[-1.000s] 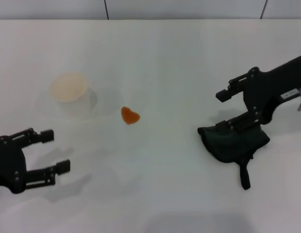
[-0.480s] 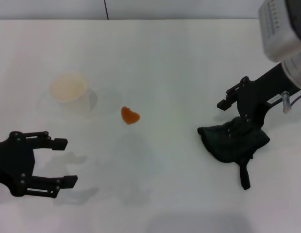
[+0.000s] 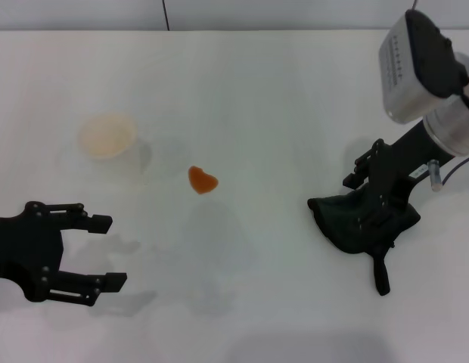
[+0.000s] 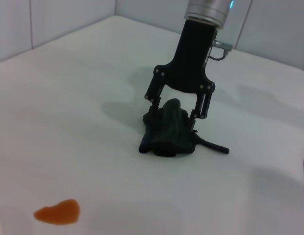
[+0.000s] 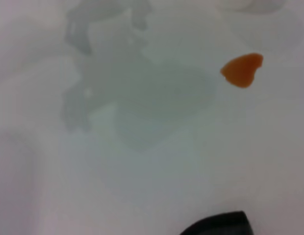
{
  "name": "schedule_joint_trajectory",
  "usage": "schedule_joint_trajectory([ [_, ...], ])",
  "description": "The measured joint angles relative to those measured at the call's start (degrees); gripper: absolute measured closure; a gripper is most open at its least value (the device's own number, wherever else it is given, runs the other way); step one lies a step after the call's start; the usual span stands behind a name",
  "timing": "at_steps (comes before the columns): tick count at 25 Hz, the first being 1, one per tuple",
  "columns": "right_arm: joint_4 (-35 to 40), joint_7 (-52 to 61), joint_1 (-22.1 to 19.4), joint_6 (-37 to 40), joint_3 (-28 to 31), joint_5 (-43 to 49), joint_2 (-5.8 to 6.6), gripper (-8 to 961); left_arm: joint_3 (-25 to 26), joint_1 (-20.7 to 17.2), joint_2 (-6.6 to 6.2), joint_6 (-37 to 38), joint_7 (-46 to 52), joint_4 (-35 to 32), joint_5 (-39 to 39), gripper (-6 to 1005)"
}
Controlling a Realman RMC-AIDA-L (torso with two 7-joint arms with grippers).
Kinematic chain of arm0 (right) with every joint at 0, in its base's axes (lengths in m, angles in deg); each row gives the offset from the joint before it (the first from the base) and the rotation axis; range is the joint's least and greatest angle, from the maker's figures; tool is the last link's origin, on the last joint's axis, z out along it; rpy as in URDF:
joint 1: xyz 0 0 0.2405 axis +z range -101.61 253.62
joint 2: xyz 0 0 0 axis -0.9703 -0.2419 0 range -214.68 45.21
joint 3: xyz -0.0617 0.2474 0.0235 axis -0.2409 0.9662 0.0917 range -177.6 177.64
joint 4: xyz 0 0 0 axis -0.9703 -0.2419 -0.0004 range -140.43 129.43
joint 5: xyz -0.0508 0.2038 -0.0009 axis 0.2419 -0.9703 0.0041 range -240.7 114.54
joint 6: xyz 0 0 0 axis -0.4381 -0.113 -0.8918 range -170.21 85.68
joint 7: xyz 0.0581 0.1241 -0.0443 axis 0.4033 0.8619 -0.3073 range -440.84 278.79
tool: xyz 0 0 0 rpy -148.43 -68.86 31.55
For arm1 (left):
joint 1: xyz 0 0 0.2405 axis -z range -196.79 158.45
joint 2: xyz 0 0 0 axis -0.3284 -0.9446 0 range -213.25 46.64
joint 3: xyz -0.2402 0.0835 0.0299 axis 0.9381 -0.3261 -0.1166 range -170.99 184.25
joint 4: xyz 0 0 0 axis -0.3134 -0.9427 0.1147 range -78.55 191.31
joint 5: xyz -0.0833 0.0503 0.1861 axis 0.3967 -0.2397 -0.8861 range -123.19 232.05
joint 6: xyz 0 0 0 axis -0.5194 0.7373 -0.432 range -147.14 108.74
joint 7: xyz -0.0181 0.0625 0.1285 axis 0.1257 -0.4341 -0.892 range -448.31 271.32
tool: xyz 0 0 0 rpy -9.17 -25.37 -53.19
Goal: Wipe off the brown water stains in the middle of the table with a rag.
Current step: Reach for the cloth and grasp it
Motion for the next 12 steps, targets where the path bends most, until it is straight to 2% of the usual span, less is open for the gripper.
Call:
schedule_joint_trajectory([
  [9, -3.8, 0.2, 0.6, -2.6, -4.2, 0.6, -0.03, 292, 0.0, 0.8, 0.36, -0.1, -0.1, 0.0, -0.8, 124],
  [12, -2.8, 0.3, 0.2, -2.9, -5.4, 0.5, -0.09, 406, 0.1, 0.8, 0.38, -0.1, -0.1, 0.0, -0.8, 124],
])
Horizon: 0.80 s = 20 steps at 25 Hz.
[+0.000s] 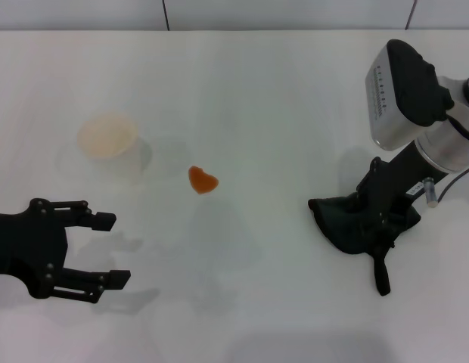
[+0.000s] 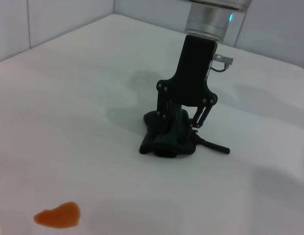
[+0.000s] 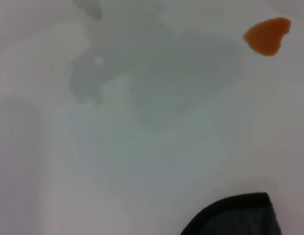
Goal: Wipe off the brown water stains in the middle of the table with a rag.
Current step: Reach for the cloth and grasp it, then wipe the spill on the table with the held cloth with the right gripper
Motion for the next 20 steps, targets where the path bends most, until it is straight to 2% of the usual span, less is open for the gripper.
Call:
schedule_joint_trajectory([
  [8, 1.4, 0.5, -0.1, -0.2, -0.8, -0.3, -0.15, 751, -0.1, -0.1, 0.01, 0.0, -0.2, 0.0, 0.0, 124],
  [13, 1.2, 1.4, 0.5, -1.2, -2.1, -0.4, -0.36, 880, -0.1, 0.0, 0.01, 0.0, -0.2, 0.0, 0.0, 124],
  [20, 1.1, 3.2, 3.2, -7.2, -6.0, -4.6, -0.62, 886, -0.7, 0.0, 0.01, 0.0, -0.3, 0.0, 0.0, 124],
])
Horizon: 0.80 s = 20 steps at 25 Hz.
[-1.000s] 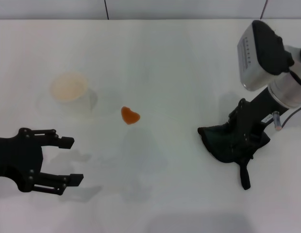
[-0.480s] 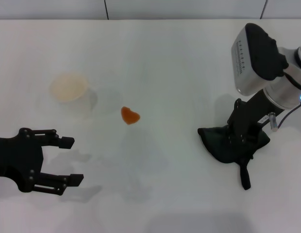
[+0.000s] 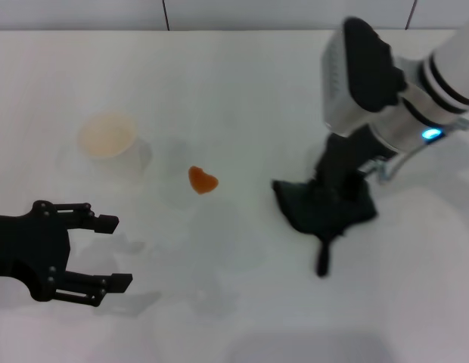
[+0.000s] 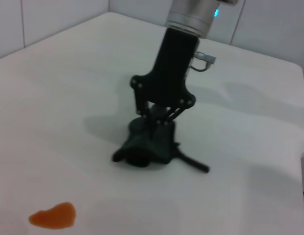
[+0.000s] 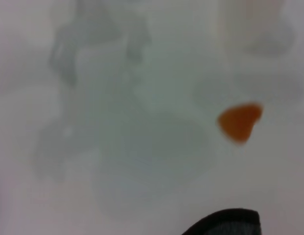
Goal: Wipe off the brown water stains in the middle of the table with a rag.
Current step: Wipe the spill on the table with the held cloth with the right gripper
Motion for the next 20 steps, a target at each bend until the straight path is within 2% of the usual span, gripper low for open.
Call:
schedule_joint_trajectory([
  [5, -2.7, 0.6, 4.3, -5.3, -3.6, -4.5, 0.02, 887, -1.1, 0.0, -0.01, 0.0, 0.0, 0.1, 0.0, 124],
  [11, -12.3, 0.9, 12.2, -15.1, -11.0, -12.0, -0.16, 887, -2.1, -0.1, 0.06, 0.0, 0.1, 0.1, 0.1, 124],
  [15, -15.2, 1.0, 14.8, -22.6, -14.4, -17.3, -0.16, 887, -2.7, -0.2, 0.08, 0.0, 0.1, 0.2, 0.3, 124],
  [20, -17.8, 1.1, 17.1, -27.3, -18.5, -21.1, -0.16, 887, -3.8, -0.2, 0.08, 0.0, 0.3, 0.2, 0.4, 124],
])
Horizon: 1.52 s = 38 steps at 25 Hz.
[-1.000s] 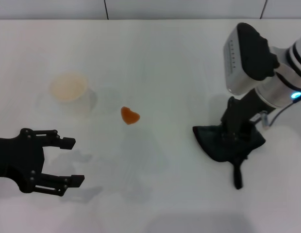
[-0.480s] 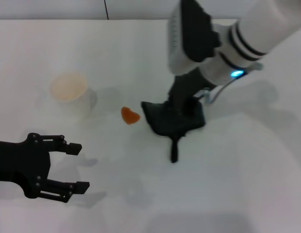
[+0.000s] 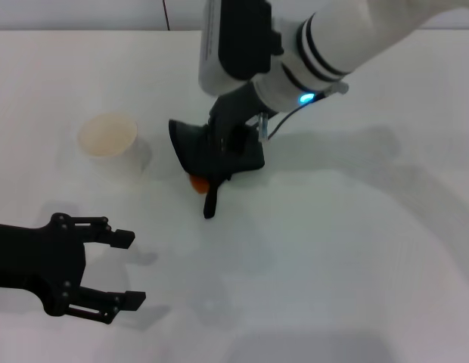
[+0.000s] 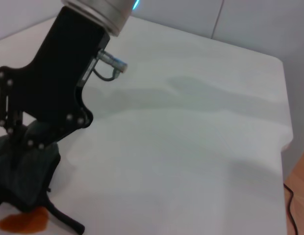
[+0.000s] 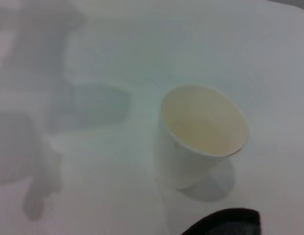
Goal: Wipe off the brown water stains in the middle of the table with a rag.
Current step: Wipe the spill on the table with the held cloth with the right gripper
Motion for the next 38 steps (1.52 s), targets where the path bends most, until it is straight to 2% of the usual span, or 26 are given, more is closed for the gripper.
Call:
schedule_joint_trajectory([
  [12, 0.9, 4.8, -1.6, -1.1, -12.2, -5.0, 0.01, 887, -1.0, 0.3, 0.06, 0.0, 0.1, 0.0, 0.3, 124],
  [21, 8.5, 5.5, -4.3, -0.5, -17.7, -7.9, 0.01, 888, -1.6, 0.1, 0.18, 0.0, 0.1, 0.0, 1.0, 124],
  [29, 3.6, 5.5, -3.9, -10.6, -20.6, -7.8, 0.01, 888, -3.1, 0.4, 0.23, 0.0, 0.3, 0.0, 2.6, 124],
  [38, -0.9, 5.5, -3.0, -15.5, -20.7, -7.3, 0.0, 888, -4.6, 0.7, 0.26, -0.1, 0.7, 0.0, 4.5, 124],
])
